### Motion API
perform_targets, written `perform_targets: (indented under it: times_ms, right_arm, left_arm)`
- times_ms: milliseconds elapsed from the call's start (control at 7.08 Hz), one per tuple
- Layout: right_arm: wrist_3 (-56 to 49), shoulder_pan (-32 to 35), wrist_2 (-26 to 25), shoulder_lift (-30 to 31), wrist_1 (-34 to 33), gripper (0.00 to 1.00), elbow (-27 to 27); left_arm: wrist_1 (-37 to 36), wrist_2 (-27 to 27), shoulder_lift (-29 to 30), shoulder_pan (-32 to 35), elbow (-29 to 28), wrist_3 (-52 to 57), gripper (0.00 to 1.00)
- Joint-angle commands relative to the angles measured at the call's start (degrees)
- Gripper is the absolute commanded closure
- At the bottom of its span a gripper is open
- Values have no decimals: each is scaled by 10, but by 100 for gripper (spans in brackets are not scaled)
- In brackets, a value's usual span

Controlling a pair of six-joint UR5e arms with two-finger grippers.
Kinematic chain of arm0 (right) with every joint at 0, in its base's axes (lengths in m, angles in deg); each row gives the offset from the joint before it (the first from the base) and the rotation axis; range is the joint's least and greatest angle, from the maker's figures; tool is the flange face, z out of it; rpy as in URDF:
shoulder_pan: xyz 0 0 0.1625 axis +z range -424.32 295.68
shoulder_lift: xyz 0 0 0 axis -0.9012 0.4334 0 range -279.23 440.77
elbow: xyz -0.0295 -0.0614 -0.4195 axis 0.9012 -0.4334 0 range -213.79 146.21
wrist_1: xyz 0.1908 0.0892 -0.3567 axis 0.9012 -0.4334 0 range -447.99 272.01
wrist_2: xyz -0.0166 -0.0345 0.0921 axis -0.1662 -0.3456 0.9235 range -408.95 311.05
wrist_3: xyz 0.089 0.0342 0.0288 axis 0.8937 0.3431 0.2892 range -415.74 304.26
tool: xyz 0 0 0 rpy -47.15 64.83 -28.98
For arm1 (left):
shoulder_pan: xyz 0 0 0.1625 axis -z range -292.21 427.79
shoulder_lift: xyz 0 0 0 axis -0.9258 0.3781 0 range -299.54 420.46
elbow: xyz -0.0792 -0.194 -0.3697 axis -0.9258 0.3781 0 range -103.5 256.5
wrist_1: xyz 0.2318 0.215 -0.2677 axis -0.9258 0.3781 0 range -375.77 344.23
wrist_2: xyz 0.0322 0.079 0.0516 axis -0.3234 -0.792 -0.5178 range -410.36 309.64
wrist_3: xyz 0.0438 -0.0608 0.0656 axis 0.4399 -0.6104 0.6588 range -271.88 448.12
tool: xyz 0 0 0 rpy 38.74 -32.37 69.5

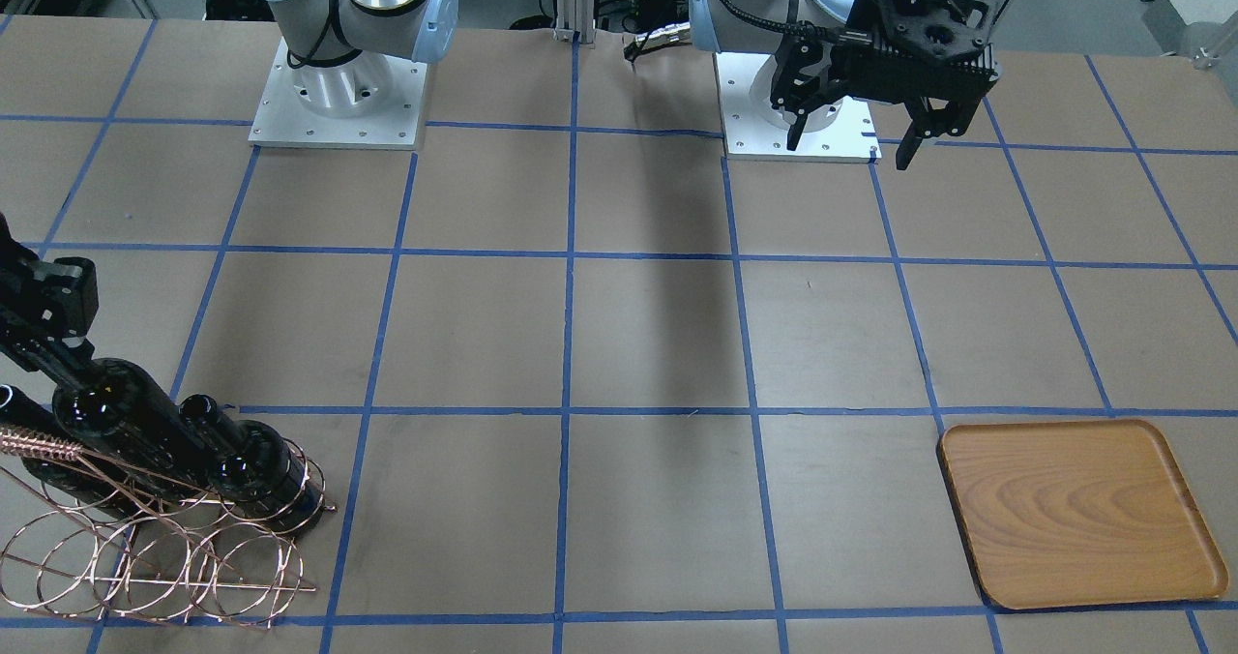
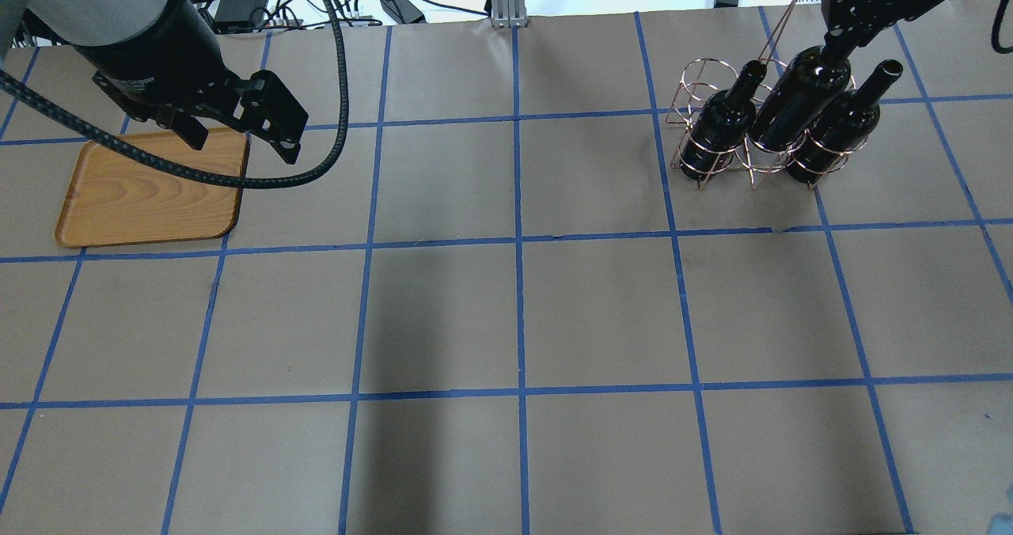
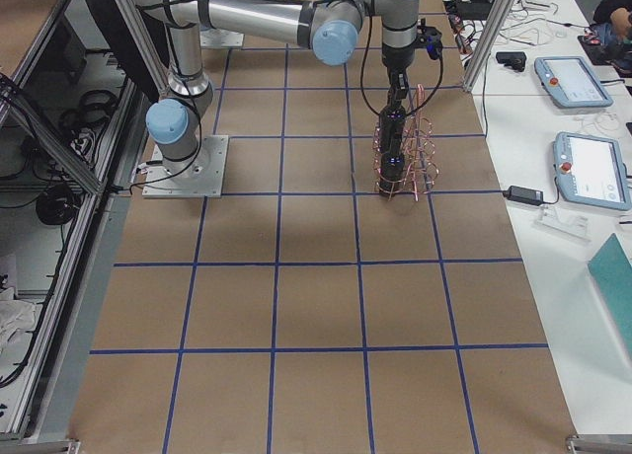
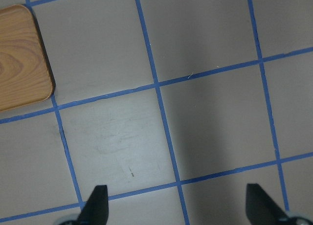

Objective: Take wine from basket and place on tray
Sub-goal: 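Lift the dark wine bottle out of the rack with the right gripper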

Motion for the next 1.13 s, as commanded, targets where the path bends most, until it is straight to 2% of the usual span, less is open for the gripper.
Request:
perform_targets:
  times_ms: [0,282,424,989]
  right_arm:
    - [1,2,-6,49,69,100,-10]
    - [11,16,-3,68,118,100,-19]
    - [51,40,-2,66,122,100,-18]
    - [263,197,-6,33,84,100,-12]
  left_arm:
    - [1,0,0,0,0,0,0]
    - [1,-3,0,0,0,0,0]
    - [1,-5,-1,-2,0,0,0]
    - [6,-7,-7,-37,-10,8,0]
